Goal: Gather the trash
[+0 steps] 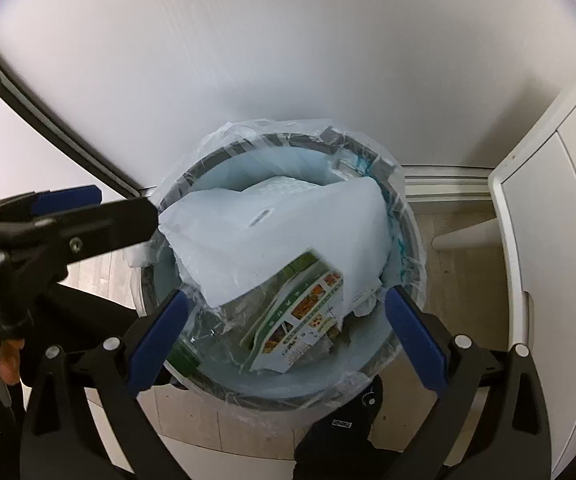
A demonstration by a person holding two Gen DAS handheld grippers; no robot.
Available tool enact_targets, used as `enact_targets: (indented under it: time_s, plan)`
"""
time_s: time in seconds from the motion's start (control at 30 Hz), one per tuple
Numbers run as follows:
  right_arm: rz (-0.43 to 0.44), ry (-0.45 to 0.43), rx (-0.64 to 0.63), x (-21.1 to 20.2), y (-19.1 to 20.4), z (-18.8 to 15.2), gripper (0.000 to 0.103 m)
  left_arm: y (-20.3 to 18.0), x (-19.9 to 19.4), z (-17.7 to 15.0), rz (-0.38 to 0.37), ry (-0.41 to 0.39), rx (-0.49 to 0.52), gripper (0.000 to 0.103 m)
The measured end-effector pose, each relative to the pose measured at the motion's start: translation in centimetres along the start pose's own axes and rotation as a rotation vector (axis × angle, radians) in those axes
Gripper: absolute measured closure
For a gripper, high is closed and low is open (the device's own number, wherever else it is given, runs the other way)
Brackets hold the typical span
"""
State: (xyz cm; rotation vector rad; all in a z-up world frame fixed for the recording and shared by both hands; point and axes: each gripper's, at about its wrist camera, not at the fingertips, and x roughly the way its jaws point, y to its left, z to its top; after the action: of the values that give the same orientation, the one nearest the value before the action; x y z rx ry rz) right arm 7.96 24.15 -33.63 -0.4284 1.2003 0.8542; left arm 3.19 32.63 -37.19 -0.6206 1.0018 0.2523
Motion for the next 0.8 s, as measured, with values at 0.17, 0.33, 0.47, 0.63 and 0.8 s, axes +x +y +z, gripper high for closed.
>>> enact_targets:
  time_s: [0.17, 0.33, 0.47, 0.63, 0.8]
  plan:
    - [-0.029, -0.011, -0.024, -0.8, 0.3, -0.4, 0.007, -0.8, -0.5, -0.1, 0.024, -0.024, 0.043, 0.006]
    - [-0.05, -0.029, -0.023, -1.9, 0.7, -0.7, 0.007, -1.4, -1.2, -0.3, 0.046, -0.041, 0.079, 0.006]
    - [-0.076, -0.037, -0.02, -2.3, 0.8, -0.8, 0.007, -1.9, -1.7, -0.3, 0.048, -0.056, 0.087, 0.006]
    - [-0.086, -0.06, -0.01, -3.0, 0.9, -1.0, 0.007, -3.0, -2.5, -0.5, 0.062, -0.077, 0.118, 0.006]
    - [-0.095, -0.072, 0.0, -3.5, 0.9, -1.1, 0.007, -3.7, -3.1, -0.9, 0.188, -0.141, 0.156, 0.006]
